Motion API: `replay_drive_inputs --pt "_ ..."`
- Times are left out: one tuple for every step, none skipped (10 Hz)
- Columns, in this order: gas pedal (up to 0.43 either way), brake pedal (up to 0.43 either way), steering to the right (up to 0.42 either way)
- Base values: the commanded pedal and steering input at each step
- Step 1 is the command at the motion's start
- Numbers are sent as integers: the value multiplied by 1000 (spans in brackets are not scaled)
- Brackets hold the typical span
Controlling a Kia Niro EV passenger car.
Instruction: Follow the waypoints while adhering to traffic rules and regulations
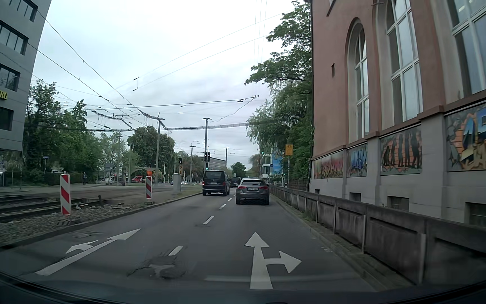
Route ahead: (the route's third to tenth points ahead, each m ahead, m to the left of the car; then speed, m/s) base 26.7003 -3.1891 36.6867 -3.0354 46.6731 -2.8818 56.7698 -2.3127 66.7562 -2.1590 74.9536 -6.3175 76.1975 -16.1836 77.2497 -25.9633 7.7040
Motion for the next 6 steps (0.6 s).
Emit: replay_drive_inputs --pt "130 0 -1" --pt "130 0 -3" --pt "130 0 -3" --pt "130 0 -1" --pt "130 0 0" --pt "130 0 0"
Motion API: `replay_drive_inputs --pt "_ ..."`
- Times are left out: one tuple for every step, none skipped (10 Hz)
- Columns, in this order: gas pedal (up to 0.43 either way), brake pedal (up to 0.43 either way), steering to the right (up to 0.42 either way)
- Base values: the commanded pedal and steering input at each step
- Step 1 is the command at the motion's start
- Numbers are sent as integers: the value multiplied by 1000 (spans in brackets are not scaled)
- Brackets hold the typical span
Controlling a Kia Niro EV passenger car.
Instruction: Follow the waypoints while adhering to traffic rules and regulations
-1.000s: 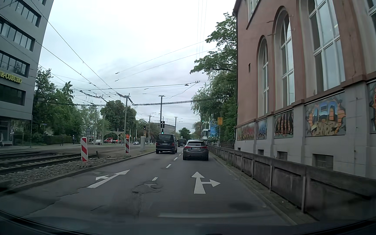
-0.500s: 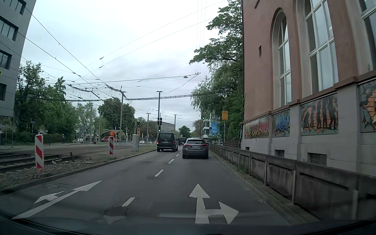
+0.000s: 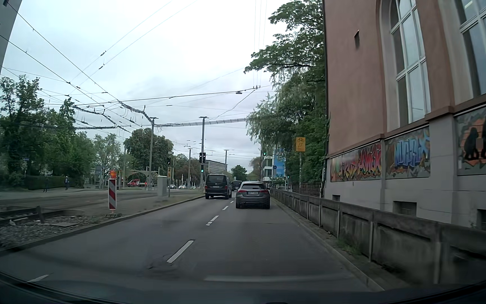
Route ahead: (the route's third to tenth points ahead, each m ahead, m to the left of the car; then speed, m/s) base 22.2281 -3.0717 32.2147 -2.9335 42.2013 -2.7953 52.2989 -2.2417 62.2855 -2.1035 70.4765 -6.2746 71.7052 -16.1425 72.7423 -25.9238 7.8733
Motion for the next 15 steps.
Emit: replay_drive_inputs --pt "130 0 -1" --pt "130 0 -1" --pt "130 0 -1" --pt "130 0 -1" --pt "130 0 -1" --pt "130 0 -1" --pt "130 0 0" --pt "130 0 0" --pt "130 0 0" --pt "130 0 0" --pt "130 0 1" --pt "118 0 1" --pt "118 0 1" --pt "110 0 2" --pt "110 0 2"
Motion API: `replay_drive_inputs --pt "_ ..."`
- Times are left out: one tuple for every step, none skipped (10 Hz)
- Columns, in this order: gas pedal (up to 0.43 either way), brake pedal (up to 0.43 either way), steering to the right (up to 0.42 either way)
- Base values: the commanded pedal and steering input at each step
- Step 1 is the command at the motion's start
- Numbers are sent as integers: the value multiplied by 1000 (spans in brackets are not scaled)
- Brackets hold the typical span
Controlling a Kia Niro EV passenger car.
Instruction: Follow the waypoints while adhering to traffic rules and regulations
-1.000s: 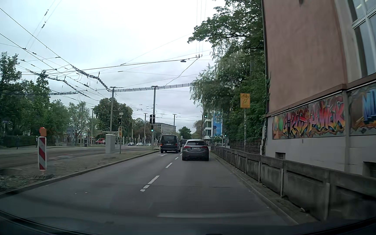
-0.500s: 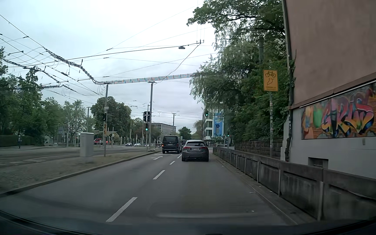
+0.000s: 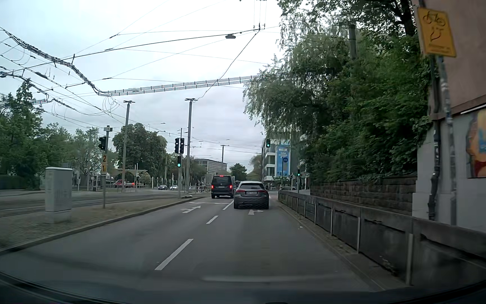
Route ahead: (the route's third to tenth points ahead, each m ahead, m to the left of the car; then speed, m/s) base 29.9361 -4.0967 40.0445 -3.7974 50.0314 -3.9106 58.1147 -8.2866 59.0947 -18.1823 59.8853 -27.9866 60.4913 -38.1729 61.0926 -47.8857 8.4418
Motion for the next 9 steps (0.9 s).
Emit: replay_drive_inputs --pt "110 0 2" --pt "98 0 2" --pt "98 0 3" --pt "98 0 3" --pt "87 0 3" --pt "87 0 3" --pt "87 0 2" --pt "87 0 1" --pt "87 0 1"
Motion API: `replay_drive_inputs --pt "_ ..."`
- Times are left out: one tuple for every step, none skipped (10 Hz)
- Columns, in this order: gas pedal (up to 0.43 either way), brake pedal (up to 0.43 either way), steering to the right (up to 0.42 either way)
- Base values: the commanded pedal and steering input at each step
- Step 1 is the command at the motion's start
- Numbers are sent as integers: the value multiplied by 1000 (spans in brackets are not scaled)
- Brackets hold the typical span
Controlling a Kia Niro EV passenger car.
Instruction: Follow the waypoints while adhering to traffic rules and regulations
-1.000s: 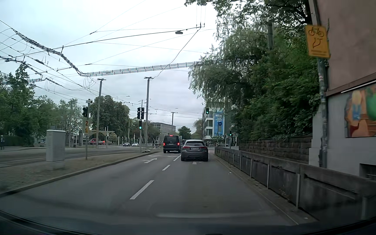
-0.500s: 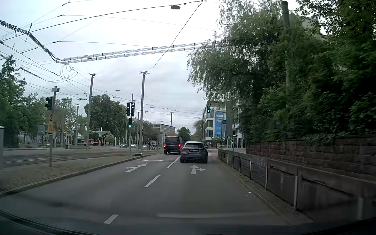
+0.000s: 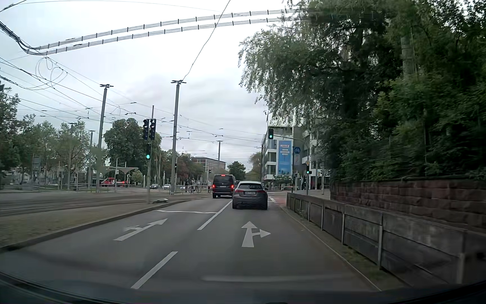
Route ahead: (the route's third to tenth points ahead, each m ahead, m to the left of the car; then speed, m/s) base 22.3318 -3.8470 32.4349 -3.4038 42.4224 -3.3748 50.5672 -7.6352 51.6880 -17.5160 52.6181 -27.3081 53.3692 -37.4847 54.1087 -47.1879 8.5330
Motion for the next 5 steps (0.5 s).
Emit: replay_drive_inputs --pt "79 0 1" --pt "79 0 1" --pt "59 0 1" --pt "59 0 1" --pt "47 0 1"
